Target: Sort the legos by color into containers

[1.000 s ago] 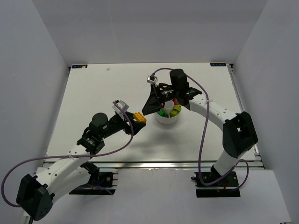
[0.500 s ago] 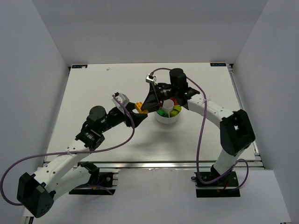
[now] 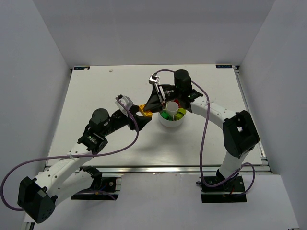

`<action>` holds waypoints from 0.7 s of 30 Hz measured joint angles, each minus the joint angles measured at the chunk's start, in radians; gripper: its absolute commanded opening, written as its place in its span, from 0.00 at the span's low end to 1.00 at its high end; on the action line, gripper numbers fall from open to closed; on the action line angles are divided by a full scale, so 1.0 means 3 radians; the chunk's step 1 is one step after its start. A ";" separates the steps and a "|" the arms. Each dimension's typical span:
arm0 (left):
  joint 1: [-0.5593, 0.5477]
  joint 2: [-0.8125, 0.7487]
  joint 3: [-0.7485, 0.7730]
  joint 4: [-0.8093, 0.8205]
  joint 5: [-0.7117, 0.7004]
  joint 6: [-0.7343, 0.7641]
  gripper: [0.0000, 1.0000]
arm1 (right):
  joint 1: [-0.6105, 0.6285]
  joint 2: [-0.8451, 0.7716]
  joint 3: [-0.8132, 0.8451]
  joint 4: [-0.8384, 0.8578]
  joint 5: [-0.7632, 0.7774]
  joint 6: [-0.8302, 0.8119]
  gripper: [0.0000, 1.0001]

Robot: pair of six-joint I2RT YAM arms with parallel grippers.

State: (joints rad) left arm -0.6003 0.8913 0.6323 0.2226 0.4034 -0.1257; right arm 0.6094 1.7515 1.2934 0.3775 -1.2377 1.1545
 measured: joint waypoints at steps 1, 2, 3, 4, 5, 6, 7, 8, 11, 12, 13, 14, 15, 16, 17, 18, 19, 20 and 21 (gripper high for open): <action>0.0000 -0.0001 0.0000 0.0008 -0.0001 0.0009 0.34 | 0.0000 0.0000 0.0000 0.0008 0.0000 0.0023 0.44; 0.0000 -0.0003 0.0001 0.0011 0.0000 0.0018 0.35 | 0.0000 0.0000 0.0000 0.0022 0.0000 0.0057 0.37; 0.0000 -0.0006 0.0003 0.0010 -0.0001 0.0022 0.40 | -0.0006 0.0000 0.0000 0.0041 0.0004 0.0078 0.32; -0.0001 -0.0008 0.0004 0.0014 -0.0008 0.0042 0.44 | -0.0009 0.0000 0.0000 0.0052 0.0013 0.0134 0.28; 0.0000 -0.0009 0.0004 0.0013 -0.0011 0.0072 0.49 | -0.0008 0.0000 0.0000 0.0052 0.0028 0.0189 0.20; -0.0001 -0.0010 0.0004 0.0010 -0.0024 0.0106 0.54 | -0.0008 0.0000 0.0000 0.0050 0.0039 0.0242 0.16; -0.0001 -0.0010 0.0004 0.0003 -0.0037 0.0106 0.61 | -0.0008 0.0006 0.0000 0.0061 0.0042 0.0233 0.13; -0.0001 -0.0011 0.0005 -0.0010 -0.0053 0.0104 0.64 | -0.0008 0.0009 0.0000 0.0070 0.0050 0.0223 0.08; -0.0001 -0.0029 0.0008 -0.0058 -0.0106 0.0104 0.72 | -0.0008 0.0013 0.0010 0.0039 0.0061 0.0135 0.01; -0.0005 -0.0041 0.0008 -0.0075 -0.0127 0.0103 0.74 | -0.0008 0.0013 0.0024 -0.0004 0.0066 0.0085 0.00; -0.0006 -0.0056 0.0008 -0.0094 -0.0149 0.0103 0.77 | -0.0008 0.0013 0.0034 -0.0039 0.0074 0.0047 0.00; -0.0011 -0.0075 0.0008 -0.0120 -0.0169 0.0095 0.84 | -0.0004 0.0013 0.0043 -0.0074 0.0074 -0.0001 0.00; -0.0017 -0.0092 0.0008 -0.0139 -0.0191 0.0069 0.87 | 0.0000 0.0011 0.0048 -0.0094 0.0074 -0.0075 0.00; -0.0017 -0.0116 0.0008 -0.0145 -0.0215 0.0029 0.93 | 0.0001 0.0011 0.0048 -0.0113 0.0071 -0.0178 0.00; -0.0015 -0.0153 0.0008 -0.0141 -0.0248 -0.0010 0.98 | -0.0008 0.0011 0.0050 -0.0142 0.0074 -0.0276 0.00; -0.0015 -0.0195 0.0008 -0.0139 -0.0277 -0.0037 0.98 | -0.0023 0.0011 0.0050 -0.0197 0.0076 -0.0387 0.00; -0.0013 -0.0245 0.0008 -0.0131 -0.0306 -0.0072 0.98 | -0.0043 0.0011 0.0052 -0.0253 0.0080 -0.0495 0.00; -0.0013 -0.0299 0.0006 -0.0114 -0.0341 -0.0108 0.98 | -0.0065 0.0011 0.0060 -0.0320 0.0089 -0.0595 0.00; -0.0014 -0.0347 0.0005 -0.0103 -0.0364 -0.0123 0.98 | -0.0088 0.0011 0.0067 -0.0394 0.0100 -0.0703 0.00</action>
State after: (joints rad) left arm -0.6044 0.7872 0.6338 0.1917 0.2943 -0.1627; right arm 0.5831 1.7550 1.3136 0.2592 -1.2076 0.9436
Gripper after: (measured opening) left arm 0.981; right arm 0.351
